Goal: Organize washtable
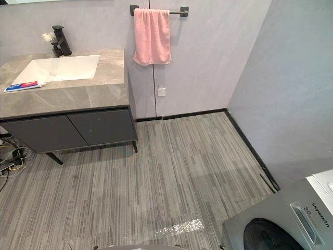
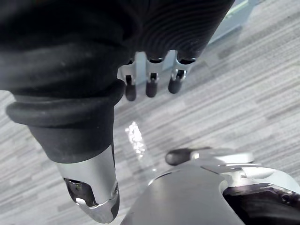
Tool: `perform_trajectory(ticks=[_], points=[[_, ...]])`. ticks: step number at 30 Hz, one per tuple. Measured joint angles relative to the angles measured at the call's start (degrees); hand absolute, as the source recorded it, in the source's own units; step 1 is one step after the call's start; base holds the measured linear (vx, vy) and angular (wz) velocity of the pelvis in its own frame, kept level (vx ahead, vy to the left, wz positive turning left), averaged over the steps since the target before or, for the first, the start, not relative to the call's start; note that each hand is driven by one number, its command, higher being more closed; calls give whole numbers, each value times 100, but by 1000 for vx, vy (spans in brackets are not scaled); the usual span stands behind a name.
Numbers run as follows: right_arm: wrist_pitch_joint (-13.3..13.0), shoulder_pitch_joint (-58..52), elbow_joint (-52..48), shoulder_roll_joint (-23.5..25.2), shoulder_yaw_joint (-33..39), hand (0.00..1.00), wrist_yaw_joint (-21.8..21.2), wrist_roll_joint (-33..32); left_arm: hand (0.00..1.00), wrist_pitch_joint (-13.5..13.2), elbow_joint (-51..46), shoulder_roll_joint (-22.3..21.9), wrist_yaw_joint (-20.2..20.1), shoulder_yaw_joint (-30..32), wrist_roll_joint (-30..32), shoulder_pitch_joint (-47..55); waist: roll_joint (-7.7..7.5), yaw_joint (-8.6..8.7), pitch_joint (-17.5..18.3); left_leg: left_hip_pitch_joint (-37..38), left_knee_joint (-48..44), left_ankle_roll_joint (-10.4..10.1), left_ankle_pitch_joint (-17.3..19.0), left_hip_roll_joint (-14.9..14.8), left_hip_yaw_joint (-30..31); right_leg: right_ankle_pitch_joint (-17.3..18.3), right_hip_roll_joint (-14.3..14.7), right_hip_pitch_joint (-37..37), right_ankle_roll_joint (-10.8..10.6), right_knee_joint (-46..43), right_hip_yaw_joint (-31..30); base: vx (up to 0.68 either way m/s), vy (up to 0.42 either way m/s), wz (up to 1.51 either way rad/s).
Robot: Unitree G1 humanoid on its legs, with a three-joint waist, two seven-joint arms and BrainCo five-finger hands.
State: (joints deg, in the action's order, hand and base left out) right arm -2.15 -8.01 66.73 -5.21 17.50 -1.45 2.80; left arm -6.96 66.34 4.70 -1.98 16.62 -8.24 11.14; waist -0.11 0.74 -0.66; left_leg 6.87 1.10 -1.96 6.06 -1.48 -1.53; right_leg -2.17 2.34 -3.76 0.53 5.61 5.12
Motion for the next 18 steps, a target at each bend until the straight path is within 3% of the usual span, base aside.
perform_trajectory(ticks=[18], points=[[0, 0, 0, 0, -2, 0, -3, 3, 0, 0, 1, -4, 81, -9, 54, 0, 15, 1, -10, 3, -2, 0, 0, 44, -8, 0, -42, -3, 0, 0, -21, 0, 0, 0]])
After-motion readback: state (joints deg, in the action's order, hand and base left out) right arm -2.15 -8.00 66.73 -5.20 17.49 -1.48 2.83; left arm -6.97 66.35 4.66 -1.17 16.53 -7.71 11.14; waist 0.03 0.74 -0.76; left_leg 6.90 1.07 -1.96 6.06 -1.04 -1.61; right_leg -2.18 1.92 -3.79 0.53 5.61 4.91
